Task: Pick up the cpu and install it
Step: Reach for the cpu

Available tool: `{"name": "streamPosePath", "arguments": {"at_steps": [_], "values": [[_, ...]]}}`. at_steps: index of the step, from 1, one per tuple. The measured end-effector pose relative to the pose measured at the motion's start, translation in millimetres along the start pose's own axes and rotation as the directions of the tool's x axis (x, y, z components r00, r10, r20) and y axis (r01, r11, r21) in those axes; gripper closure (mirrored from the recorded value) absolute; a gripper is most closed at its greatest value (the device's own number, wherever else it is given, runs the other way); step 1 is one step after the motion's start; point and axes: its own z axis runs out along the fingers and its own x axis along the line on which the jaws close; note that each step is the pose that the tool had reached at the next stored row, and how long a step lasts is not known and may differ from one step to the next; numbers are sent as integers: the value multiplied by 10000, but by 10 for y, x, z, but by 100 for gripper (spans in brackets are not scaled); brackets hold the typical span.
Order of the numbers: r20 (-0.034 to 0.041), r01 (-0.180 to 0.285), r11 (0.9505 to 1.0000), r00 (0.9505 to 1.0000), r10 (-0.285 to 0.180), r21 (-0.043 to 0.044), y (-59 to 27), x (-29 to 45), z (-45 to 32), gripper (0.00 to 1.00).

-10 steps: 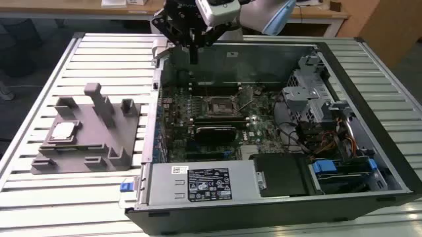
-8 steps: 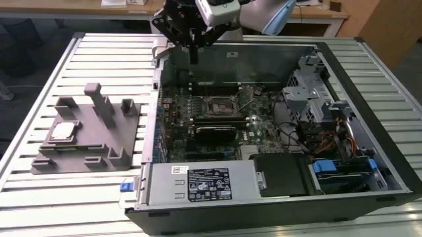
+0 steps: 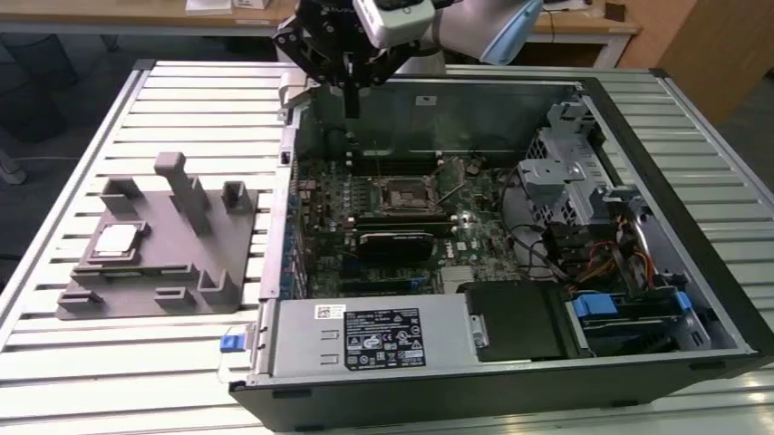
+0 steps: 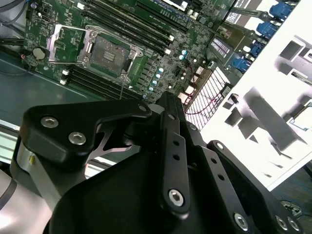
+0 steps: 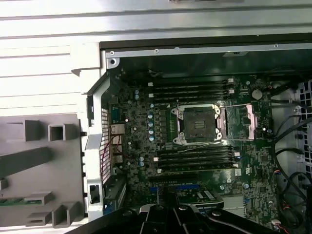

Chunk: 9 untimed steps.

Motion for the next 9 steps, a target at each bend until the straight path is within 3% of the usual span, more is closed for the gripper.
{"name": "streamPosePath", "arguments": {"at_steps": [9], "values": [[0, 0, 10000, 10000, 0, 0, -2, 26, -1, 89]]}}
